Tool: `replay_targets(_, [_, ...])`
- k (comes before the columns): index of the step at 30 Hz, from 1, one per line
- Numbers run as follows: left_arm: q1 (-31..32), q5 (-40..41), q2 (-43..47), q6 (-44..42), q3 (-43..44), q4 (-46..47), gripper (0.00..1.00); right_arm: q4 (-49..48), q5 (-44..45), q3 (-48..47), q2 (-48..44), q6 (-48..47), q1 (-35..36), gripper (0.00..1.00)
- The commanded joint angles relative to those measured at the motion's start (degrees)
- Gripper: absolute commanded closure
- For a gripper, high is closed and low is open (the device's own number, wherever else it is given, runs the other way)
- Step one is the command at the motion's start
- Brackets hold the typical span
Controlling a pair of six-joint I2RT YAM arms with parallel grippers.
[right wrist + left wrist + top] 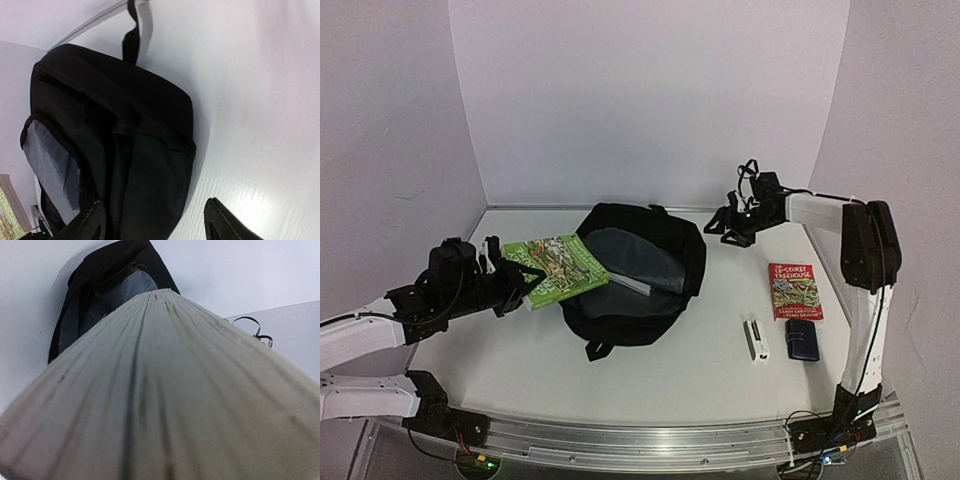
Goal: Pack the student bag
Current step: Move the student bag to the center of the board.
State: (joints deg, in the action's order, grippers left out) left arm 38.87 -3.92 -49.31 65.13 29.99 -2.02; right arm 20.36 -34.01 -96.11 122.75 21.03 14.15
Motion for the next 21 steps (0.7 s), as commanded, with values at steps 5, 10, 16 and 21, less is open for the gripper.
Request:
replay_targets(5, [-0.29, 2.07, 7.97, 5.07, -6.54, 11.78, 1.00, 9.75, 14.43, -3.02, -10.52, -24.48, 13.11, 0.31])
replay_targets(10, [-0.29, 2.85, 9.80, 6.16, -7.49, 9.27, 1.00, 12.76, 22.27, -5.35, -8.41, -34.75, 23.27, 0.31])
replay_targets(16, [-0.29, 3.39, 14.52, 7.39, -9.94, 7.47, 1.00, 13.39, 29.39, -8.86, -2.45, -40.38, 28.92, 0.33])
replay_targets(21, [-0.30, 3.37, 16.00, 7.27, -10.17, 6.41, 1.00, 14.41, 33.14, -11.91, 2.87, -42.49, 30.66, 0.33])
